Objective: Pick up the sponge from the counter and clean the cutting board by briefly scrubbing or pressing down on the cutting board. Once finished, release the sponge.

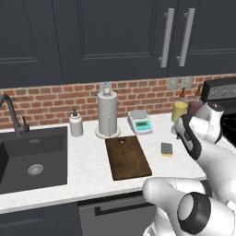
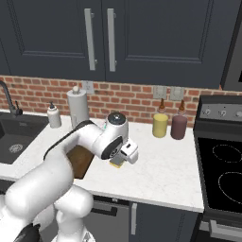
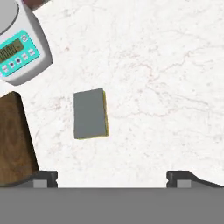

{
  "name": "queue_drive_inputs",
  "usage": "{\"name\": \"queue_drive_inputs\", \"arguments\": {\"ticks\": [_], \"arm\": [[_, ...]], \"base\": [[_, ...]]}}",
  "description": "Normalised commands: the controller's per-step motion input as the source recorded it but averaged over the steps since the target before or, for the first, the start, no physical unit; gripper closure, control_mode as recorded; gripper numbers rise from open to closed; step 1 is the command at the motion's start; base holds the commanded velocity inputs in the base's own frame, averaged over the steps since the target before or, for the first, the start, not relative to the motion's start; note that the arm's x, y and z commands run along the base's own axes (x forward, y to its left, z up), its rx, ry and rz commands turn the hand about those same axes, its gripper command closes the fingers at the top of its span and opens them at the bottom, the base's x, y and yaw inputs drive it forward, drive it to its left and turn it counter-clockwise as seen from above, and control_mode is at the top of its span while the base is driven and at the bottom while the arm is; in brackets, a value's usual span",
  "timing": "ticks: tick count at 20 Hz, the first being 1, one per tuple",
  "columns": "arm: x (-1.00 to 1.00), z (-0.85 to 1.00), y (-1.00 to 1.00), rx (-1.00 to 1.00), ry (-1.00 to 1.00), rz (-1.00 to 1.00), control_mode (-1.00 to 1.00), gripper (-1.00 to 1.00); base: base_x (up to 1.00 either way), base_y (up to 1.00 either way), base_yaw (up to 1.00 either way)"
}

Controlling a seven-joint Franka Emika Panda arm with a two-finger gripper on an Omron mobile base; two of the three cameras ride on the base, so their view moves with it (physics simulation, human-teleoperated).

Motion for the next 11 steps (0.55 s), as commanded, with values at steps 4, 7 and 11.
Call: {"name": "queue_drive_inputs", "arguments": {"ticks": [4,7,11], "arm": [[-0.82,0.59,-0.26,0.06,-0.16,0.00,-1.00,-1.00],[-0.80,0.58,-0.26,0.05,-0.15,0.00,-1.00,-1.00],[-0.71,0.55,-0.20,0.05,-0.12,0.01,-1.00,-1.00]], "base": [[0.00,0.00,0.00],[0.00,0.00,0.00],[0.00,0.00,0.00]]}}
